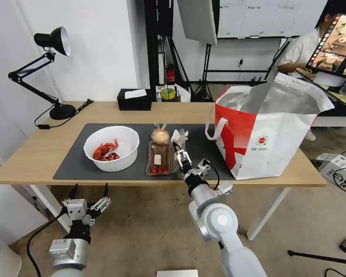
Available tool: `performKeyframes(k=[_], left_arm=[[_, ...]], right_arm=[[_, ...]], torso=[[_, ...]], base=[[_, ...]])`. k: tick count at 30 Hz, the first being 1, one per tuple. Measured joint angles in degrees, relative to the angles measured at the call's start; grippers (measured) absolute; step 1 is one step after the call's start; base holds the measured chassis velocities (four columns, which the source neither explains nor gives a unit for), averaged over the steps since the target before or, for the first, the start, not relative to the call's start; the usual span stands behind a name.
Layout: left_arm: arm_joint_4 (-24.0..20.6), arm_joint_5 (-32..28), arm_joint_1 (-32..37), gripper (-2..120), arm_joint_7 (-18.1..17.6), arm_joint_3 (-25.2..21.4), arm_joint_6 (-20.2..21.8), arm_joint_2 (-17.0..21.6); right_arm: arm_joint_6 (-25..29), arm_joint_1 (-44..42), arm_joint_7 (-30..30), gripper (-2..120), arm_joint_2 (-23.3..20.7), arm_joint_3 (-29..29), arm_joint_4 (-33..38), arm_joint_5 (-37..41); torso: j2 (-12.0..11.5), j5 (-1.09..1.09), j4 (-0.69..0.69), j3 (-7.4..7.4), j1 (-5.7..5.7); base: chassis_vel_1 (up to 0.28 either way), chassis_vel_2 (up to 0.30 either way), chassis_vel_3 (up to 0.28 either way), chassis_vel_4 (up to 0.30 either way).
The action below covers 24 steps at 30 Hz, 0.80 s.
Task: Pick up the trash from the table and place it into the takeout bag.
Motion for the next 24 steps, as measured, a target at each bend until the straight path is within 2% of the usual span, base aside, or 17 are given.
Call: performKeyframes(k=[6, 12, 21, 24], left_arm=[[-0.7, 0.0, 0.5, 100, 0.0, -0.5, 0.1, 0.2], [-1.3, 0.0, 1.2, 100, -0.1, -0.9, 0.1, 0.2], [-1.4, 0.0, 0.9, 100, -0.1, -0.7, 0.1, 0.1], [-1.5, 0.0, 0.9, 100, -0.1, -0.7, 0.1, 0.2]], right_arm=[[-2.0, 2.8, 1.8, 100, 1.8, -1.8, -2.0, 0.1], [-7.5, 6.7, 8.8, 100, 3.1, -4.0, -4.7, 1.3], [-7.8, 7.4, 9.5, 100, 1.8, -3.9, -4.4, 2.3], [-7.7, 8.0, 8.4, 100, 1.1, -3.9, -3.5, -0.3]], torso=[[0.0, 0.00, 0.00, 0.00, 0.00], [0.0, 0.00, 0.01, 0.00, 0.00], [0.0, 0.00, 0.00, 0.00, 0.00], [0.0, 0.00, 0.00, 0.00, 0.00]], base=[[0.000, 0.000, 0.000, 0.000], [0.000, 0.000, 0.000, 0.000], [0.000, 0.000, 0.000, 0.000], [0.000, 0.000, 0.000, 0.000]])
